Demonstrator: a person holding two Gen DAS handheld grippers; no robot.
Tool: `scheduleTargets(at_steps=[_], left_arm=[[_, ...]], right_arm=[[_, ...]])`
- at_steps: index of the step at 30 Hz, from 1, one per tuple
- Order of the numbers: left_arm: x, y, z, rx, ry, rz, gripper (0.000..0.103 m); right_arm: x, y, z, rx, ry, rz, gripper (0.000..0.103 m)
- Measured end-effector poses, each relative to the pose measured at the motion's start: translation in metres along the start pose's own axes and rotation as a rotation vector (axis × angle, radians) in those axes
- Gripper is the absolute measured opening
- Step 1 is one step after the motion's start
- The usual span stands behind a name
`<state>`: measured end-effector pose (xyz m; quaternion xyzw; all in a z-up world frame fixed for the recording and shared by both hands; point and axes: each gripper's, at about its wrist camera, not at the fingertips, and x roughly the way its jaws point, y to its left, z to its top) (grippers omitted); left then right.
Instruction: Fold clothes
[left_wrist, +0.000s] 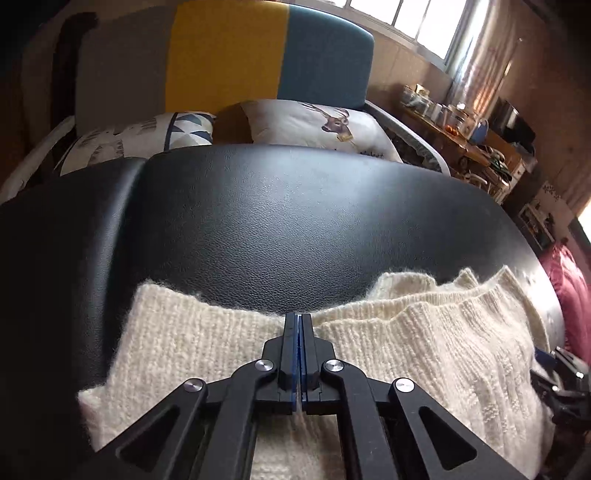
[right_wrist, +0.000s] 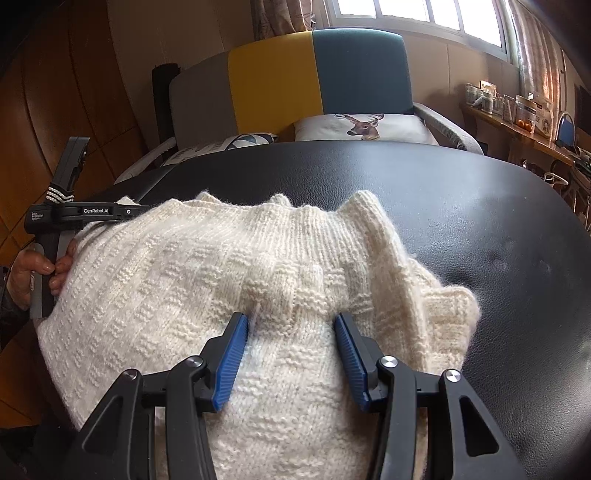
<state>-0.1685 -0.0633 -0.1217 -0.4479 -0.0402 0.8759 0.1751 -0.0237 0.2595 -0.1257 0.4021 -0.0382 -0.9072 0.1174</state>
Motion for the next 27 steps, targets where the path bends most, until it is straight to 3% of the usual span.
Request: scheduleTargets(at_steps=[3,5,9,12,14,17,22,27], left_arm=[[-0.024,0.014,0.002,-0.091,-0.051,0.031,0.002],[-0.046,0.012,-0.001,-0.113,-0.076,-0.023,0.005],[-0.073,-0.046,-0.022,0.051,-0.031,-0.171,0.019],[-0.075,-0.084,-0.038,0.133,0.018,-0.26,0.03],[-0.068,-0.103,-0.04,0.17,0.042,-0.28,0.031],[-0.057,-0.133,-0.042,0.227,0.077,-0.31,0.031],[-0.039,-0.182,-0.047,0.32,0.135,-0.359,0.032],[-0.021,-0.226,-0.048,0.413,0.191,-0.391,0.032]], right_arm=[[0.001,-0.002,0.001,0.006,0.002,0.009,0.05],[0.001,-0.004,0.001,0.017,0.003,0.02,0.05],[-0.007,-0.019,0.009,0.067,0.041,0.109,0.051],[-0.043,-0.061,0.006,0.198,0.018,0.292,0.05],[-0.071,-0.096,-0.006,0.28,-0.009,0.404,0.052],[-0.094,-0.141,-0.034,0.42,0.032,0.586,0.058],[-0.088,-0.145,-0.07,0.391,0.147,0.673,0.06],[-0.057,-0.144,-0.075,0.391,0.166,0.719,0.06]])
